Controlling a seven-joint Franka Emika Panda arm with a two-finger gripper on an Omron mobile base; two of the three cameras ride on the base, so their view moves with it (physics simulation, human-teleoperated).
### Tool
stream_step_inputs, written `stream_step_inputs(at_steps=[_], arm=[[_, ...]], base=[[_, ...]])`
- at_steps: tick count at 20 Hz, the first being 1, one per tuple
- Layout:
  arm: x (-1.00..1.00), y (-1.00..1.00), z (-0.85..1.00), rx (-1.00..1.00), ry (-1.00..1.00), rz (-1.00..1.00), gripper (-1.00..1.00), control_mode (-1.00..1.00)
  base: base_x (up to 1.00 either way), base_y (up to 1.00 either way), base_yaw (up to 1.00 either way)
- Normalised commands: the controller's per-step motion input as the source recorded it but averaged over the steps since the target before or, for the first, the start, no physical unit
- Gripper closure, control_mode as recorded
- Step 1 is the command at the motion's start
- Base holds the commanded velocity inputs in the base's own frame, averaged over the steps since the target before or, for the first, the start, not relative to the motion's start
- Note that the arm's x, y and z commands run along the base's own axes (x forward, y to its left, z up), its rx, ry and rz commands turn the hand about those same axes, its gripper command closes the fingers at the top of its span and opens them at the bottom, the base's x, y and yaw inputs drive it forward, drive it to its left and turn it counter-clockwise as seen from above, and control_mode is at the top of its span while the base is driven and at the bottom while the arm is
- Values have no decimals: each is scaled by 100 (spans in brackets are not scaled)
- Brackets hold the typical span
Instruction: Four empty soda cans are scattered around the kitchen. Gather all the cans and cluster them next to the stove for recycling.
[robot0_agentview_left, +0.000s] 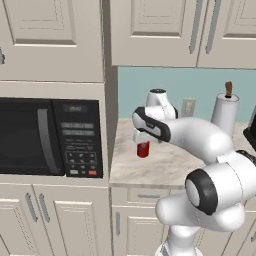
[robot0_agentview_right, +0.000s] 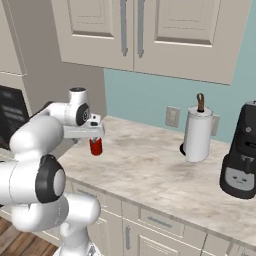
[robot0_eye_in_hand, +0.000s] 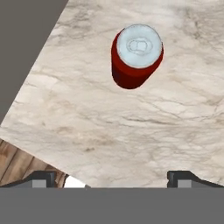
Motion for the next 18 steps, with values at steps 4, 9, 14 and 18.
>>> stream_step_inputs(at_steps=[4,9,14,18], arm=[[32,-3,0,0,1,3,-100,-100],[30,-1,-5,0,1,2,-100,-100],[34,0,-16,0,3,0,-100,-100],[32,1,-20,0,0,0,-100,-100]], base=[[0,0,0],[0,0,0],[0,0,0],[0,0,0]])
